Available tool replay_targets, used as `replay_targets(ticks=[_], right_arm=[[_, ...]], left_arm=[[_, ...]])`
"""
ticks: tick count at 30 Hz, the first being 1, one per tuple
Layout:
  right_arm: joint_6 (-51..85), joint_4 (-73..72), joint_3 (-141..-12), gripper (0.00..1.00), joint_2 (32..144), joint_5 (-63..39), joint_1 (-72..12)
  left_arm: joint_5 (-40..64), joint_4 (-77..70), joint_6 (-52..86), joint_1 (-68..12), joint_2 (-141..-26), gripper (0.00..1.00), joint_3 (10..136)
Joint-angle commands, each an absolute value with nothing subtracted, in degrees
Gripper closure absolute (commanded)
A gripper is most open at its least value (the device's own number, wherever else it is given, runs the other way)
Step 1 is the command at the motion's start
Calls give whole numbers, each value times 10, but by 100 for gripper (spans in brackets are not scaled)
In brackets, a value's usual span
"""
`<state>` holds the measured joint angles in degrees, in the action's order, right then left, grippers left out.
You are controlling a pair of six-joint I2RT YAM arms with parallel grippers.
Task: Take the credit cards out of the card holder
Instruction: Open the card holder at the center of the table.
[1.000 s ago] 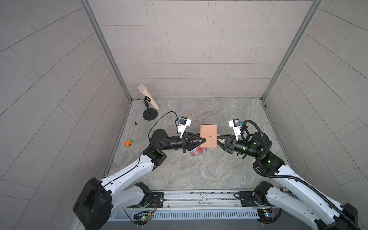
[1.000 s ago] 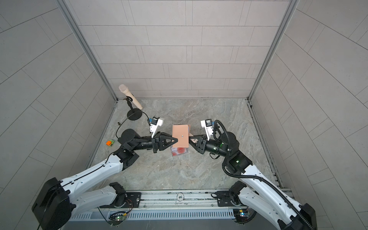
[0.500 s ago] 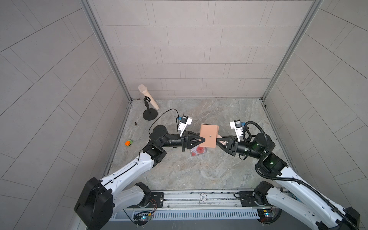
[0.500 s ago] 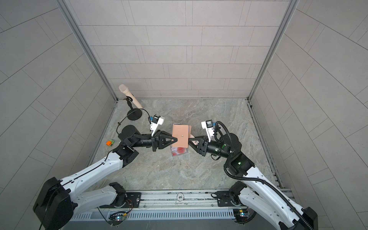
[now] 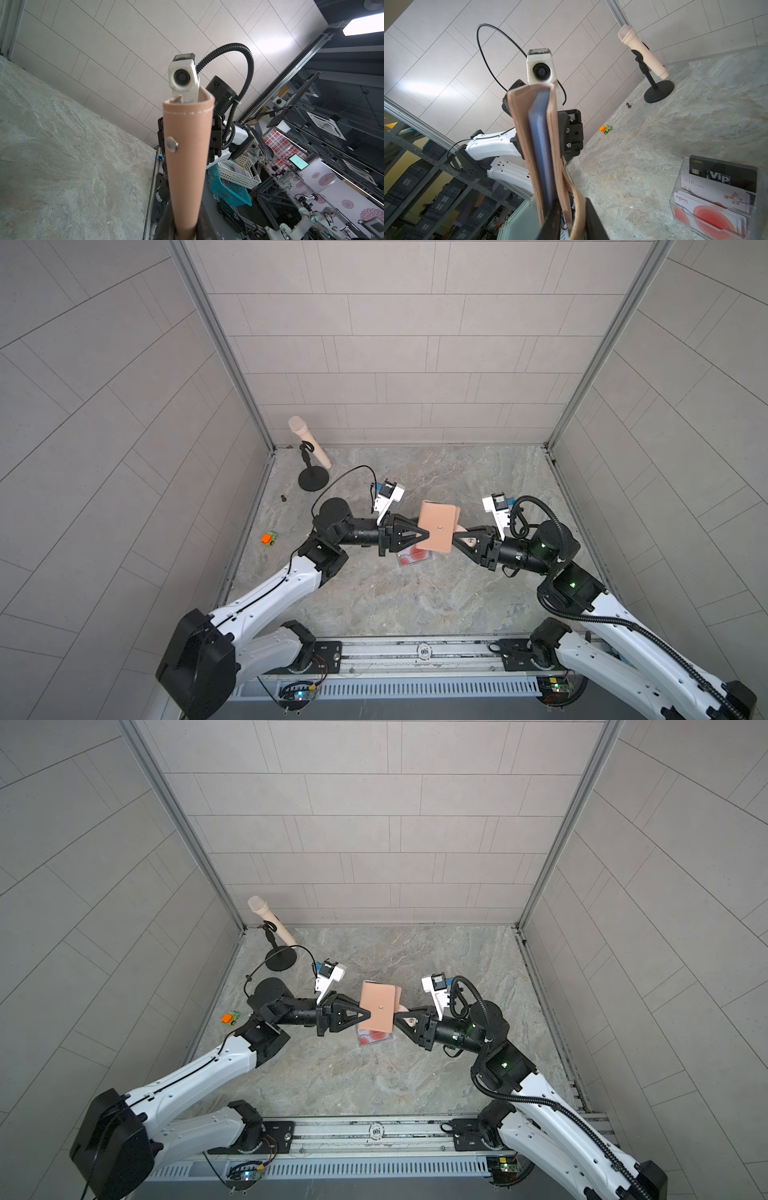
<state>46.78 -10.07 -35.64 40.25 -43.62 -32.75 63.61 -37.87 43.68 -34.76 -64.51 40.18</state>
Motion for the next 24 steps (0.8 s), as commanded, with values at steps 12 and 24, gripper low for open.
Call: replay_targets(ticks=[12, 24], right_arm=[[472, -173, -361, 90, 399, -455, -335], [415, -61, -379, 100, 402, -397, -335]], left_arm=[[653, -382, 446, -345, -653, 93, 422], [581, -232, 346, -345, -652, 28, 446]])
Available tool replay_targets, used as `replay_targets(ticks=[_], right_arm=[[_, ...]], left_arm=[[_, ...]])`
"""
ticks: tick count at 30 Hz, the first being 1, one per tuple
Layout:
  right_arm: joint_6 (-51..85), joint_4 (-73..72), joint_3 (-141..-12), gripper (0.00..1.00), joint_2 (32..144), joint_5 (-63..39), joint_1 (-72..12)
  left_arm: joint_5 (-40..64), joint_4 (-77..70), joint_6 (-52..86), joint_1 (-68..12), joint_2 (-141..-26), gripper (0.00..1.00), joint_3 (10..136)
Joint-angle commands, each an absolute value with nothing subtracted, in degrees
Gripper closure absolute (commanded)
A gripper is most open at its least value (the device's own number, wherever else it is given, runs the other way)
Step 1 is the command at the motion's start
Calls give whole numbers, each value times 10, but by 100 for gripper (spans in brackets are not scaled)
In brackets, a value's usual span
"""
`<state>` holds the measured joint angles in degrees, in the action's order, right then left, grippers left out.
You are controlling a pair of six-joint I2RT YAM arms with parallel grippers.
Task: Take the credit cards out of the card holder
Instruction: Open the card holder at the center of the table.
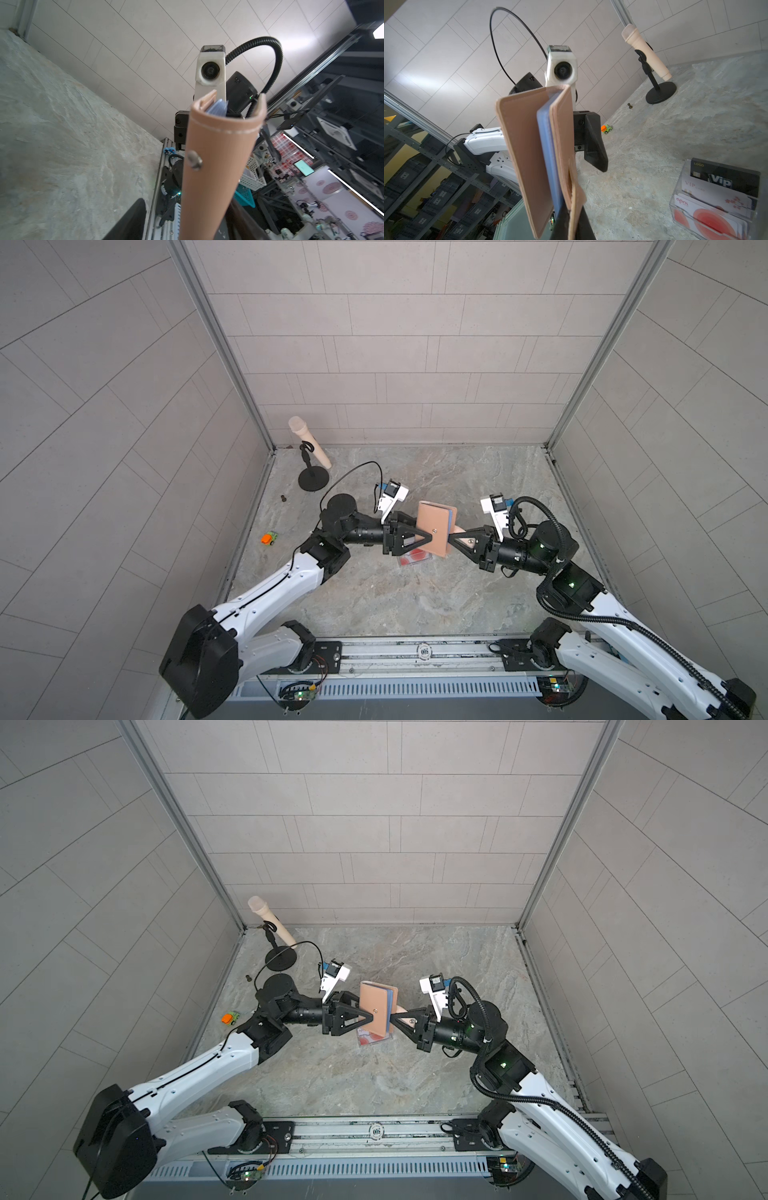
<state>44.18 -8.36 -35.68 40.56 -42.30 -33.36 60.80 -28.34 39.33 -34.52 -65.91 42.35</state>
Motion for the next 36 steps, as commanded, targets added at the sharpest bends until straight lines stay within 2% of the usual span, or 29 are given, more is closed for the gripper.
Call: replay_targets(ticks=[1, 10, 20, 26, 31, 36], right_arm=[[409, -50, -382, 100, 404, -388, -335], [364, 35, -416, 100, 456, -331, -334], [367, 31, -412, 100, 496, -310, -335], [370, 33, -407, 100, 497, -304, -335], [369, 36, -404, 100, 498, -301, -335], [368, 39, -401, 100, 500, -307, -334]], left_arm=[[573, -222, 337, -345, -650, 26, 446], [475, -45, 219, -353, -609, 17, 461], [408, -46, 210, -413, -629, 15, 453], [320, 27, 228, -414, -648, 19, 477], [302, 11, 239, -420, -640, 20, 467], [315, -2, 247, -423, -646, 38, 465]])
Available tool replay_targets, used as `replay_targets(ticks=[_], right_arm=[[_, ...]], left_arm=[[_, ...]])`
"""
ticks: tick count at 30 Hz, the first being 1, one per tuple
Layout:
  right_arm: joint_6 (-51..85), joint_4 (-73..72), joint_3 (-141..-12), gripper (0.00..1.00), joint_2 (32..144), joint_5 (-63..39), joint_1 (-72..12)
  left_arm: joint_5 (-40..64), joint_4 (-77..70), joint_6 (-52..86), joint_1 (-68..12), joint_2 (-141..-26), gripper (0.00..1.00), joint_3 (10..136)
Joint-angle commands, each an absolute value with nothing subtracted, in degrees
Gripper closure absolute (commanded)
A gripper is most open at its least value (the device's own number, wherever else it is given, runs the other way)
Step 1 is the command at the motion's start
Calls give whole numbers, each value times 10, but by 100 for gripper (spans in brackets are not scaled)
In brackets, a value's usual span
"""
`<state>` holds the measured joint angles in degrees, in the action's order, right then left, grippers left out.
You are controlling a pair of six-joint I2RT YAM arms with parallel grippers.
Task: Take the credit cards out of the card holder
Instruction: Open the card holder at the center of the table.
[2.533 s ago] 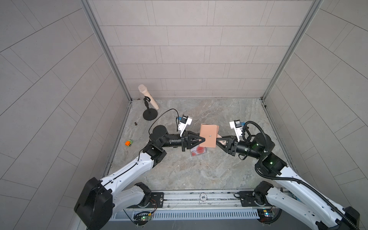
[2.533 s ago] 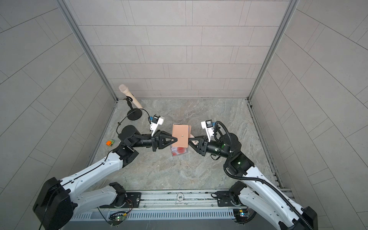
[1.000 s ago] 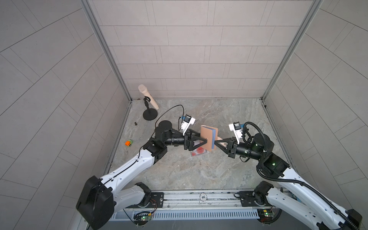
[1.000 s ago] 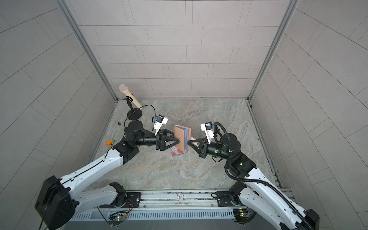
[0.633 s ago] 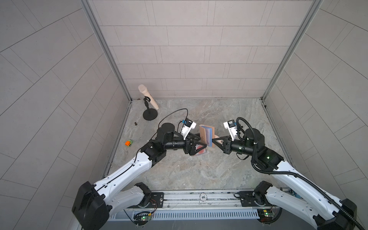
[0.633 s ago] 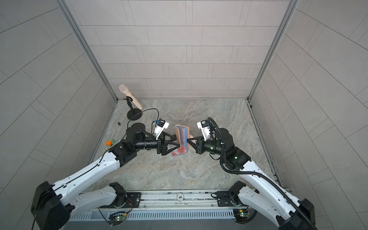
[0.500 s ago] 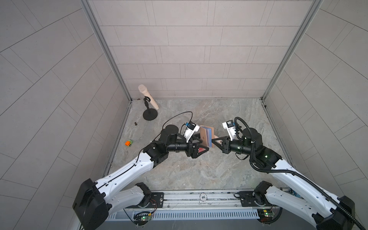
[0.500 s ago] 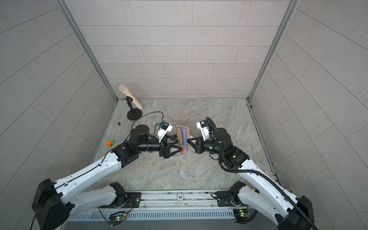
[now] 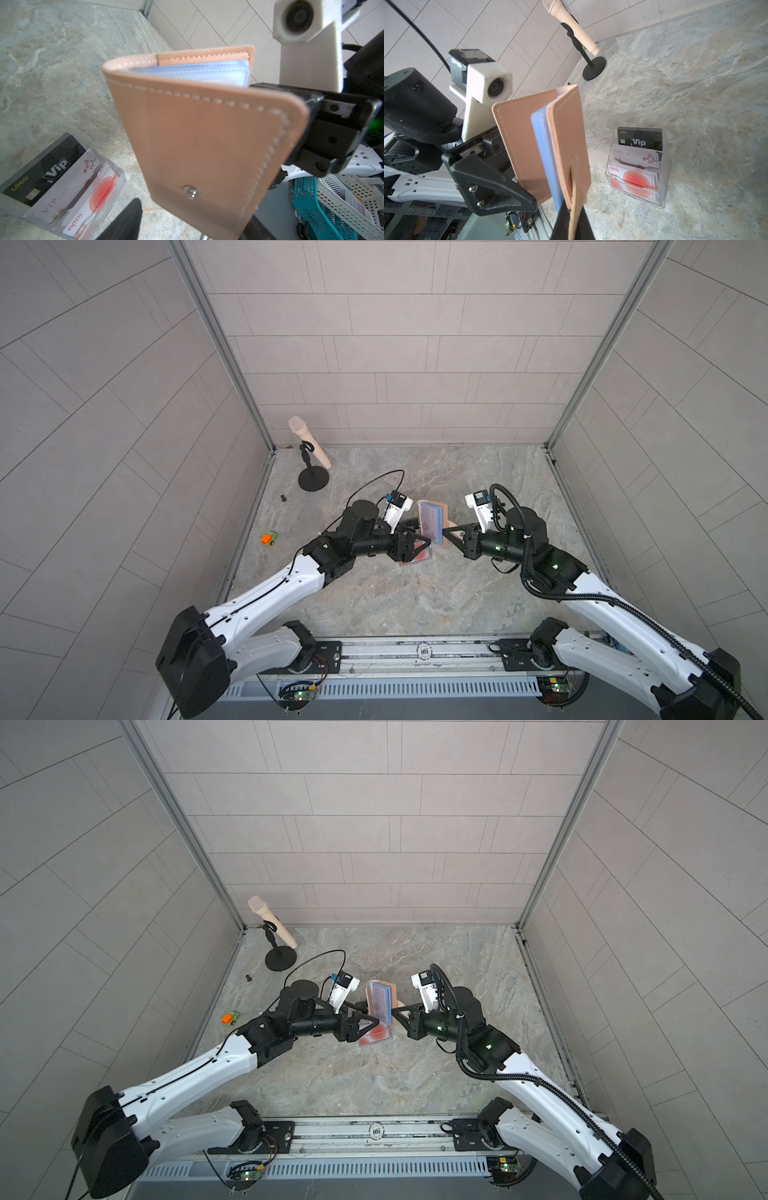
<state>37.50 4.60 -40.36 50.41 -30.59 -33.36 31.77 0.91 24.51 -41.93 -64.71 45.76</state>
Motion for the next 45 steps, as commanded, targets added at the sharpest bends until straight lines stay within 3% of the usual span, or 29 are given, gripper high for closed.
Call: replay_targets(ticks=[1, 10, 17, 27, 45], right_arm=[[367, 41, -401, 100, 500, -307, -335], [358, 70, -397, 100, 504, -310, -330], [354, 94, -398, 100, 507, -318, -328], [349, 135, -376, 100, 492, -332, -327], [379, 175, -275, 100, 512, -308, -326]], left_arm=[[315, 0, 246, -424, -648, 41, 467], [320, 1, 249, -424, -652, 75, 455], [333, -9, 252, -424, -652, 76, 434], [361, -44, 278, -424, -643, 92, 382], [345, -166, 355, -466, -658, 90, 244]])
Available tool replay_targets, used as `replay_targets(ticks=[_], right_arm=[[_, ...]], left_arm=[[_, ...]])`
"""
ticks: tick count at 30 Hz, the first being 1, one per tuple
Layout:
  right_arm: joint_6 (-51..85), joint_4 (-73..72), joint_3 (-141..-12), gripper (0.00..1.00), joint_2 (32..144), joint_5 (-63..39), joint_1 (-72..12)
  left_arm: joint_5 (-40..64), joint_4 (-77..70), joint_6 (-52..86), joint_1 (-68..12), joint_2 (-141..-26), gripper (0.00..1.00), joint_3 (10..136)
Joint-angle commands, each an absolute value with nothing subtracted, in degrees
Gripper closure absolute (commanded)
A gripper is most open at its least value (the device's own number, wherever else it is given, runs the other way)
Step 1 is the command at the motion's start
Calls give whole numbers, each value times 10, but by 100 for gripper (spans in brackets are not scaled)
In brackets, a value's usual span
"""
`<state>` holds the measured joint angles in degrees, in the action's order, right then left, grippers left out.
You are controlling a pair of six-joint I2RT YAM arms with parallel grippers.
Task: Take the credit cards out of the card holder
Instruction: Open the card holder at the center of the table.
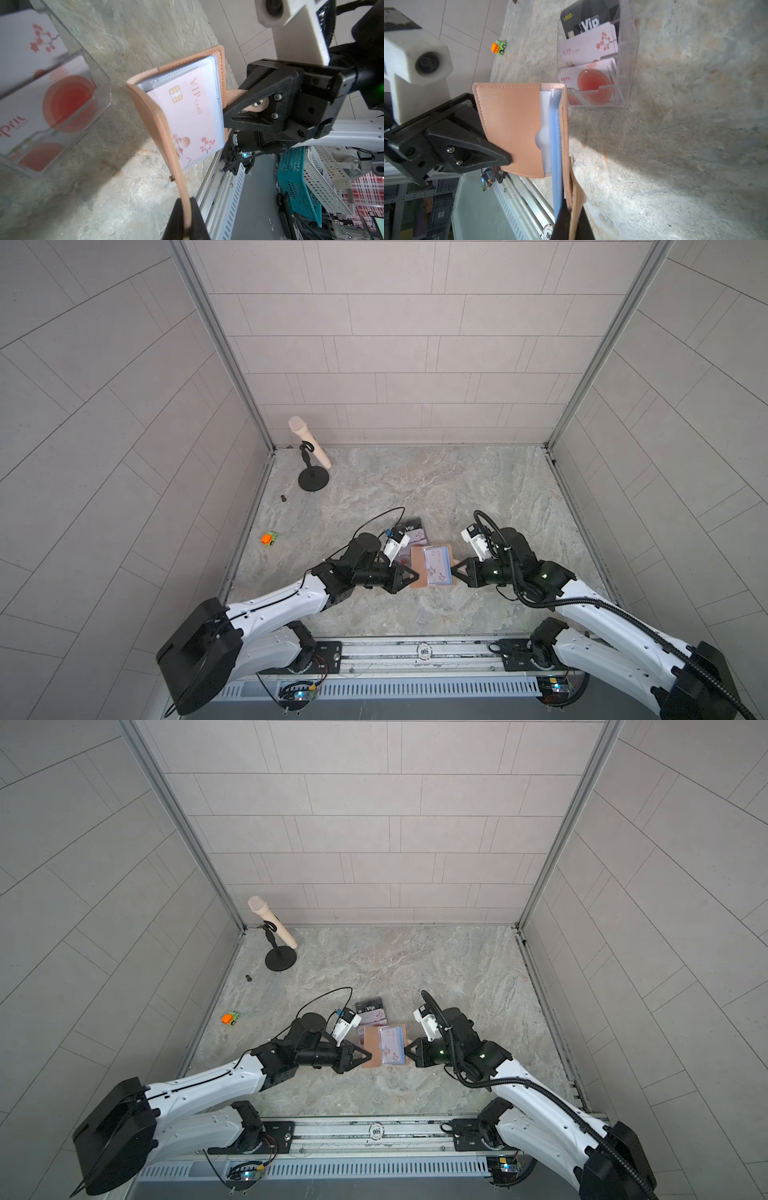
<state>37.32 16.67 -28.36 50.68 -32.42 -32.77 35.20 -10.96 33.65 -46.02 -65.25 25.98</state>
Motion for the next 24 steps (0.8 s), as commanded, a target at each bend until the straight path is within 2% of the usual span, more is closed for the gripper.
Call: replay_targets(ticks=[1, 11, 16, 22, 24], right_arm=[[379, 174, -269, 100, 516, -304, -326], [378, 143, -231, 100, 563, -283, -325], [356, 173, -233, 100, 573, -252, -325], [314, 248, -278, 100, 601, -201, -325], [305, 262, -291, 100, 610, -187, -325]], left_arm=[[343, -173, 358, -469, -663, 90, 238], [345, -243, 374, -508, -753, 87, 221], [327, -229, 372, -518, -763, 75, 221], [279, -113, 318, -519, -720, 59, 249], [264, -79, 300, -518, -704, 56, 261]])
